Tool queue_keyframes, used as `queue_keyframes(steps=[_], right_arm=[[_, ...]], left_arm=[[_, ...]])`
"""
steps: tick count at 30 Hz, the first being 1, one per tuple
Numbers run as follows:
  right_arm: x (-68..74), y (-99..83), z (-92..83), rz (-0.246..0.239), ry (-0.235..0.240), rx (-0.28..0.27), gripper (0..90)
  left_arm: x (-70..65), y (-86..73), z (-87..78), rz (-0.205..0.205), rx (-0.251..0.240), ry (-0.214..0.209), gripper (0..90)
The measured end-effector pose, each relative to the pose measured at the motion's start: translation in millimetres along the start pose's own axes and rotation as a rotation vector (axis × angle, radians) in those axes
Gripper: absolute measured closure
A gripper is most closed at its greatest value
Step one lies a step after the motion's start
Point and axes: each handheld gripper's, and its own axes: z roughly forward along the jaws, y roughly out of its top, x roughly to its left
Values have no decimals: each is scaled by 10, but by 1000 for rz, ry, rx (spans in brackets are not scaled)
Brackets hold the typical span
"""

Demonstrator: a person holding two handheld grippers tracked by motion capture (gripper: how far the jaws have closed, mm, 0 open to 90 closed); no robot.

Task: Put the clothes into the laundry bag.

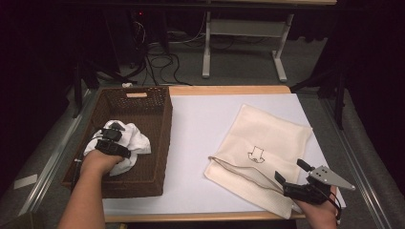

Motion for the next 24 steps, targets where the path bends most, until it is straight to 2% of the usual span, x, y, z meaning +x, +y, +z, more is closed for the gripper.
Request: queue_keyframes(steps=[3,7,8,13,14,17,18,22,23,24], right_arm=[[-6,-5,5,-3,6,-1,58],[-6,-8,8,-3,4,-2,59],[-3,-10,8,0,4,-1,59],[-10,-13,13,-4,4,-1,70],[-11,-14,14,-5,2,0,71],[-12,-15,10,-5,1,-2,80],[-12,-15,10,-5,1,-2,80],[-13,-14,8,-3,0,-5,84],[-14,-15,7,-2,0,-6,84],[-14,-15,7,-2,0,-6,84]], left_arm=[[-29,-9,-8,27,-12,12,557],[-45,-13,-27,35,-28,5,675],[-58,-14,-43,50,-43,0,696],[-87,-24,-83,74,-86,-9,741],[-101,-29,-121,84,-126,-19,747],[-129,-43,-180,114,-186,-23,757],[-129,-43,-180,114,-186,-23,758],[-179,-76,-256,175,-267,-20,758],[-185,-81,-274,177,-288,-22,759],[-185,-81,-274,177,-288,-22,759]])
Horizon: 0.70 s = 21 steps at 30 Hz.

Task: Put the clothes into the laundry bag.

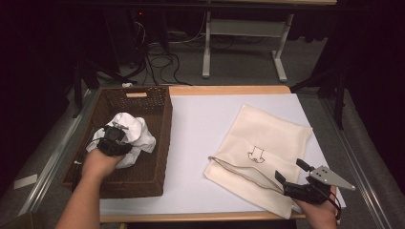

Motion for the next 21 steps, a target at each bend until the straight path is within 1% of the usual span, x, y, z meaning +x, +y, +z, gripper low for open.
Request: queue_keyframes(steps=[2,6,9,10,11,13,16,17,18,19,20,21], right_arm=[[-1,0,-4,-3,0,-4,86],[-3,-2,-3,-2,-1,-3,89],[-5,0,-6,-3,-5,-6,88],[-5,1,-9,-3,-6,-11,88],[-5,1,-9,-3,-6,-11,88],[-10,0,-14,1,-10,-16,88],[-13,-3,-10,2,-10,-15,89],[-13,-3,-9,1,-11,-14,89],[-12,-3,-9,2,-11,-15,89],[-11,-3,-9,1,-10,-16,89],[-11,-3,-9,1,-10,-16,89],[-9,-4,-11,1,-11,-17,89]], left_arm=[[-12,-5,-53,12,-56,-1,760],[-36,-12,-104,30,-110,-4,759],[-46,-18,-158,37,-162,0,760],[-48,-21,-176,39,-179,6,761],[-48,-21,-176,39,-179,6,762],[-58,-33,-229,41,-227,17,765],[-60,-50,-282,41,-282,31,765],[-60,-50,-282,41,-282,31,765],[-59,-62,-317,42,-319,43,765],[-58,-67,-334,46,-334,47,765],[-58,-67,-334,46,-334,47,765],[-63,-76,-363,46,-369,52,765]])
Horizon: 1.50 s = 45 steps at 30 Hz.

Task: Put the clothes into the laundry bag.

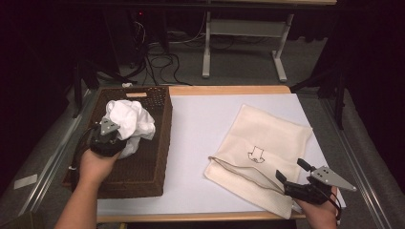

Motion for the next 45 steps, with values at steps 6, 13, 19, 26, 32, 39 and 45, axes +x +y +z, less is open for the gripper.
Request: queue_keyframes(steps=[6,13,19,26,32,39,45], right_arm=[[-4,-5,5,-1,-5,3,92],[0,-7,5,-1,-6,2,96],[-9,-14,14,-5,-5,-10,97],[-13,-24,18,10,-7,-5,97],[-20,-23,20,10,-8,-10,98],[-34,-27,24,19,-9,-11,99],[-42,-21,-1,22,-13,-21,100]], left_arm=[[9,-8,-96,-7,-89,10,765],[6,-30,-242,-12,-226,44,765],[7,-58,-337,-19,-332,57,764],[18,-117,-480,-41,-462,104,768],[48,-109,-550,-73,-507,117,775],[-12,5,-604,-47,-534,131,778],[-120,187,-698,-47,-599,134,779]])
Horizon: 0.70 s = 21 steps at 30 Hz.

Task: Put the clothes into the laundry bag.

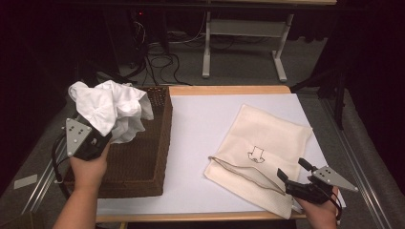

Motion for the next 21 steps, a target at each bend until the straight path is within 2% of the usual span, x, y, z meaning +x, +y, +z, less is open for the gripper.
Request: queue_keyframes(steps=[1,2,5,6,7,11,12,13,14,15,16,17,21], right_arm=[[-6,1,-4,-2,0,-1,101],[-6,2,-4,-3,-2,-3,101],[-3,3,-4,-4,-2,-2,103],[-1,3,-5,-4,1,-1,104],[1,2,-4,-6,1,-3,104],[9,-1,0,-3,2,0,105],[9,-2,1,-3,3,0,105],[7,-2,0,-4,3,0,106],[6,-2,-1,-4,1,-2,106],[2,-1,-2,-6,1,-5,106],[0,-2,-5,-6,2,-5,106],[-1,-2,-6,-4,2,-4,106],[-4,0,-5,-7,5,-6,107]], left_arm=[[-40,67,2,-3,-23,-6,779],[-40,67,2,-3,-23,-6,779],[-140,222,13,8,-66,-38,780],[-140,222,13,8,-66,-38,780],[-194,297,22,12,-81,-47,780],[-329,429,51,17,-107,-76,780],[-329,429,51,17,-107,-76,780],[-404,496,70,22,-122,-100,780],[-404,496,70,22,-122,-100,780],[-491,568,91,22,-138,-131,780],[-491,568,91,22,-138,-131,780],[-589,638,114,23,-151,-155,780],[-765,717,153,25,-165,-201,780]])
